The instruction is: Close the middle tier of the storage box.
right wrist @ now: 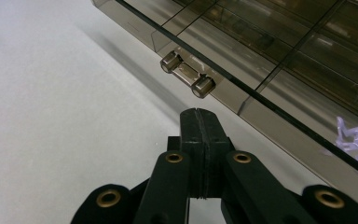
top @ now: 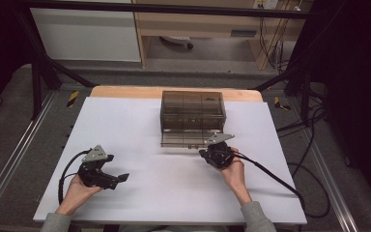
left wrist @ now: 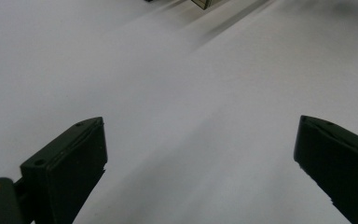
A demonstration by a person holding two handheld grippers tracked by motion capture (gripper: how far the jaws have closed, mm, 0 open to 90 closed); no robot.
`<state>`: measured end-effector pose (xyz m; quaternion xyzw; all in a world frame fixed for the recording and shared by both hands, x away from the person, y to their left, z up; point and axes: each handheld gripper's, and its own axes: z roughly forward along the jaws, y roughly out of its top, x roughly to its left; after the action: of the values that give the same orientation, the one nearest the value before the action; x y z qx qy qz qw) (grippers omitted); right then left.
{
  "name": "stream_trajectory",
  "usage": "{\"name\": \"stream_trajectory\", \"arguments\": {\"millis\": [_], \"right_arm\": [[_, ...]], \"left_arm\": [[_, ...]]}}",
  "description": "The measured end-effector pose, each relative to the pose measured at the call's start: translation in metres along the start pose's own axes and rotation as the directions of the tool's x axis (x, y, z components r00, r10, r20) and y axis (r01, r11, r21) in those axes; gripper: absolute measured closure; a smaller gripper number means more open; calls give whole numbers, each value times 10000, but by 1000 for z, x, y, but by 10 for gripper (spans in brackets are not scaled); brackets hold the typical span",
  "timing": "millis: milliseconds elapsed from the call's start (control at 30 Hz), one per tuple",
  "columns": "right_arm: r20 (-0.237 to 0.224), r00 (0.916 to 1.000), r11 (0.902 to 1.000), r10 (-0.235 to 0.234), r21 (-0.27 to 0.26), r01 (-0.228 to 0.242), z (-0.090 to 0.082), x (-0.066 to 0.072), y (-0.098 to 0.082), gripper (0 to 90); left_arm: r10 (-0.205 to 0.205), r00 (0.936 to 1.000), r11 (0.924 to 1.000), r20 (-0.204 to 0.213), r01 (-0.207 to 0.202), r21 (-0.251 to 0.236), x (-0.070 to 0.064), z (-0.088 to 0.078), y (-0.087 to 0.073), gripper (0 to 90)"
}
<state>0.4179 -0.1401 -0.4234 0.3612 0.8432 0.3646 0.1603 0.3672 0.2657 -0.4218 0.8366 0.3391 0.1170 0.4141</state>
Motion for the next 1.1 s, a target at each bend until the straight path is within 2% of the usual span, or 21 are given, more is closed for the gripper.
{"name": "stream_trajectory", "arguments": {"millis": [500, 1100], "right_arm": [[101, 9999, 9998, -54, 215, 52, 15, 1, 2, 900], [136, 9999, 9999, 47, 131, -49, 18, -1, 4, 900]], "left_arm": [[-3, 10000, 10000, -12, 3, -20, 0, 0, 0, 23], [7, 10000, 10000, -13, -7, 9, 0, 0, 0, 23]]}}
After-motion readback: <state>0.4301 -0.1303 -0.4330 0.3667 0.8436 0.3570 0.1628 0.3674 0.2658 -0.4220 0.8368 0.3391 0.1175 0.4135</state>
